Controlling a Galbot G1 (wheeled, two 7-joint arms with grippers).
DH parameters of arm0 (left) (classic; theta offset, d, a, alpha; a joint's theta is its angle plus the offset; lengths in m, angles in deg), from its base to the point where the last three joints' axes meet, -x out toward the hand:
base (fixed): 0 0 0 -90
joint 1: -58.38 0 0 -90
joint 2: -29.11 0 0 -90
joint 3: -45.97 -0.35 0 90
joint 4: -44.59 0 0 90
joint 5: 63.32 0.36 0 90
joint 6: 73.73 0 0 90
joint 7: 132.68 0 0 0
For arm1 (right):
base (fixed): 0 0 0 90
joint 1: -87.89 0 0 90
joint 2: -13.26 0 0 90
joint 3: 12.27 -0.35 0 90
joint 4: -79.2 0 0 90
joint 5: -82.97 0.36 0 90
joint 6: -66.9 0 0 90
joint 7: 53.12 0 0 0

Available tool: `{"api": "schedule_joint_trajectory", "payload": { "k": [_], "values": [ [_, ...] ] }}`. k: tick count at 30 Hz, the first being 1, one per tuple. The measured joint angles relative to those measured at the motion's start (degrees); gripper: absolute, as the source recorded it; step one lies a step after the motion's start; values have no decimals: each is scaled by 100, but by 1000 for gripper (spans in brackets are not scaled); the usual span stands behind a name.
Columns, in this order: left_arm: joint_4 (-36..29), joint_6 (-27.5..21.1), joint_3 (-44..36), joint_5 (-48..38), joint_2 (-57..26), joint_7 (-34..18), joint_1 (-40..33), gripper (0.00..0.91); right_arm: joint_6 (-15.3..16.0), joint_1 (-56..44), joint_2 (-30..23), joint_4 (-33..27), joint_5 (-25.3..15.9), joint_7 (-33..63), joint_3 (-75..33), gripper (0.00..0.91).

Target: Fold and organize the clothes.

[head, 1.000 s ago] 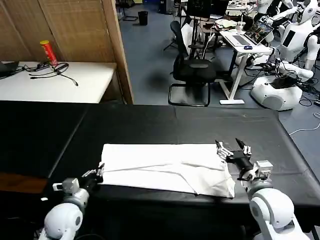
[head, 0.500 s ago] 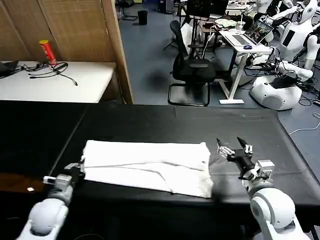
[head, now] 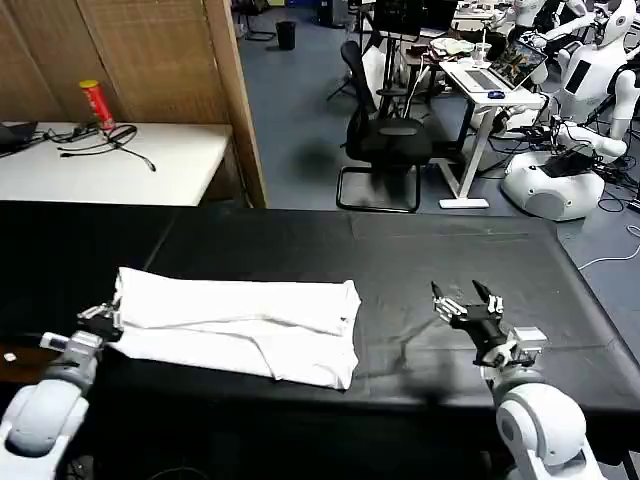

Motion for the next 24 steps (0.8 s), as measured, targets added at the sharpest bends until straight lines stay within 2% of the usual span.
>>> {"api": "schedule_joint_trajectory", "payload": {
  "k": [6, 15, 24],
  "values": [
    [-546, -323, -601, -748, 627, -184, -183, 0, -2, -86, -39, 51, -12, 1, -84, 878],
    [-887, -519, -1750, -1592, 1485, -290, -511, 0, -25, -213, -113, 64, -41, -5, -168, 878],
    [-1130, -585, -2364, -2228, 1793, -274, -800, 0, -36, -202, -202, -6, -113, -14, -115, 878]
  ]
}}
